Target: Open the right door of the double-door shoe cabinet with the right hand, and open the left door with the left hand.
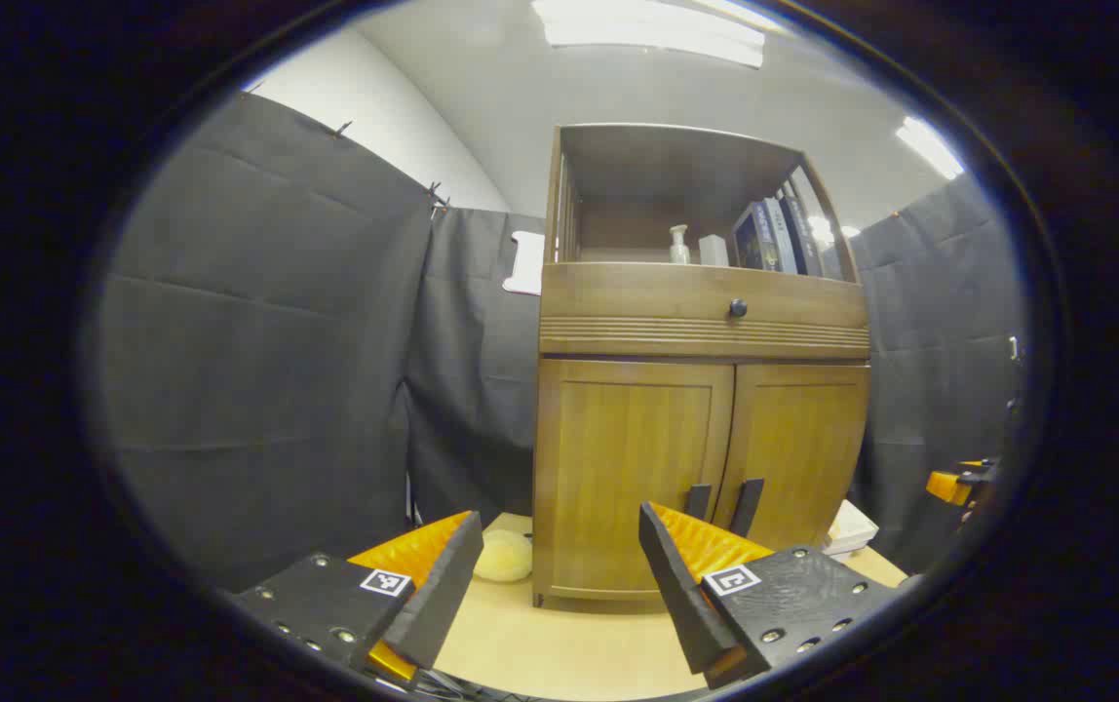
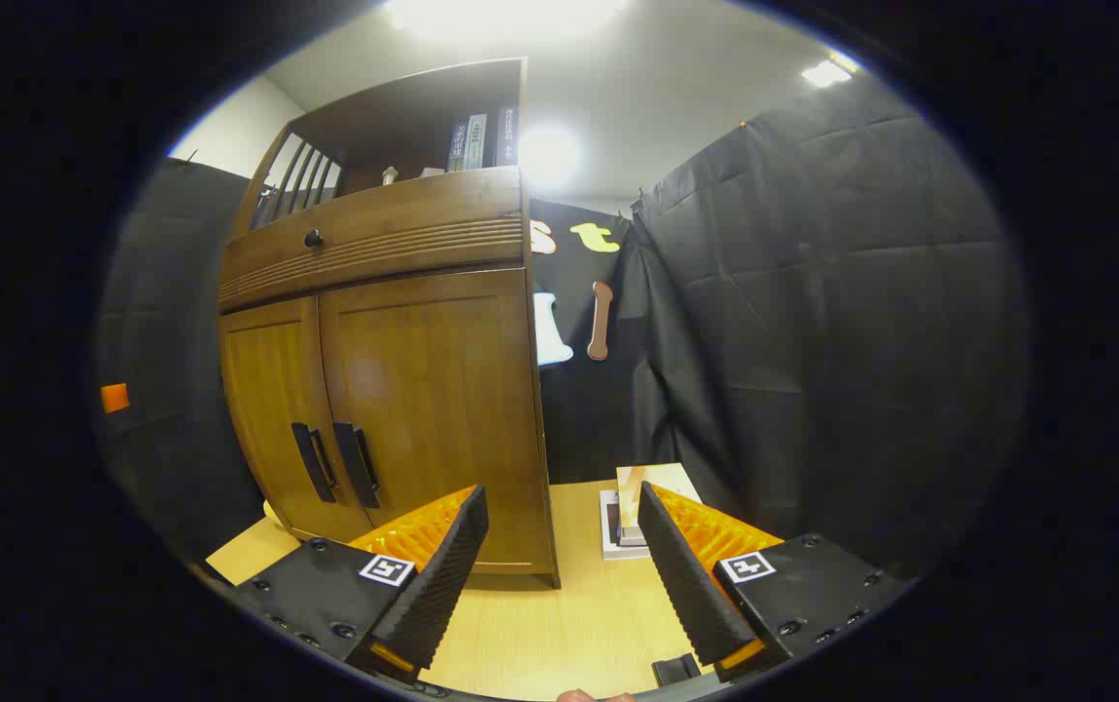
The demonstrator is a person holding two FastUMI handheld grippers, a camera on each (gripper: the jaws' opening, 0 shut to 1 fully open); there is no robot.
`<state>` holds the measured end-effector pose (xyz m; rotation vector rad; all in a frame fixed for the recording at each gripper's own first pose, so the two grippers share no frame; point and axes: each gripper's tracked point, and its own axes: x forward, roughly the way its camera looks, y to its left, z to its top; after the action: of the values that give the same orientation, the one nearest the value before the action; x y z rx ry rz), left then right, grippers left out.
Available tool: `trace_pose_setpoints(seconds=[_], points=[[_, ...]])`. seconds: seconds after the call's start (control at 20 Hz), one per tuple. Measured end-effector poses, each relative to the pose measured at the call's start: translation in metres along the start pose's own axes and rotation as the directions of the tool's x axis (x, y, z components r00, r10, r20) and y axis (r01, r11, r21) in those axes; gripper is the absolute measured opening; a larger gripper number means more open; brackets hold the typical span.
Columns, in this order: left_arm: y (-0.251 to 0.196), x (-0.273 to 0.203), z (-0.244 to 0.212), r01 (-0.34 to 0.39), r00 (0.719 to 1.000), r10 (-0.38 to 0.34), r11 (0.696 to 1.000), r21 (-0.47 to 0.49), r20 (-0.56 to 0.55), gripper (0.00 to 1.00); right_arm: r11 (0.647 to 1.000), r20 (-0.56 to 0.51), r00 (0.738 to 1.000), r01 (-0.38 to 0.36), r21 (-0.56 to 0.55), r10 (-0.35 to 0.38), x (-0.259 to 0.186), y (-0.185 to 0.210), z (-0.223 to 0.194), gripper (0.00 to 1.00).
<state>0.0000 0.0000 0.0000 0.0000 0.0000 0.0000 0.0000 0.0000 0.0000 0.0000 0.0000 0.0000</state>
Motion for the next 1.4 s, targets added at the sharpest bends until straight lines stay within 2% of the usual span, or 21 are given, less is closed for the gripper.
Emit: trace_pose_setpoints(seconds=[0.05, 0.25, 0.45, 0.9, 1.15, 1.4], points=[[0.003, 0.009, 0.000, 0.013, 1.000, -0.013, 1.000, -0.011, 0.005, 0.92, 1.000, 0.005, 1.000, 0.012, -0.001, -0.012, 0.001, 0.006, 0.002, 0.98], [0.012, 0.042, -0.005, 0.070, 0.998, -0.070, 0.997, 0.016, 0.005, 0.92, 0.998, 0.000, 0.998, 0.058, 0.031, -0.058, 0.002, 0.039, 0.003, 0.98], [0.023, 0.056, -0.016, 0.141, 0.990, -0.141, 0.990, -0.028, -0.009, 0.92, 0.998, -0.009, 0.998, 0.060, 0.032, -0.060, 0.000, 0.076, 0.002, 0.98], [0.048, 0.074, -0.033, 0.272, 0.962, -0.273, 0.961, -0.043, -0.028, 0.92, 0.998, 0.004, 0.998, 0.069, 0.007, -0.069, -0.005, 0.141, 0.013, 0.98], [0.049, 0.074, -0.051, 0.309, 0.949, -0.312, 0.948, -0.076, -0.044, 0.92, 0.997, 0.024, 0.997, 0.070, -0.014, -0.070, -0.005, 0.165, 0.031, 0.98], [0.054, 0.073, -0.067, 0.314, 0.946, -0.319, 0.946, -0.078, -0.051, 0.92, 1.000, 0.023, 0.999, 0.027, -0.016, -0.027, 0.012, 0.191, 0.042, 0.98]])
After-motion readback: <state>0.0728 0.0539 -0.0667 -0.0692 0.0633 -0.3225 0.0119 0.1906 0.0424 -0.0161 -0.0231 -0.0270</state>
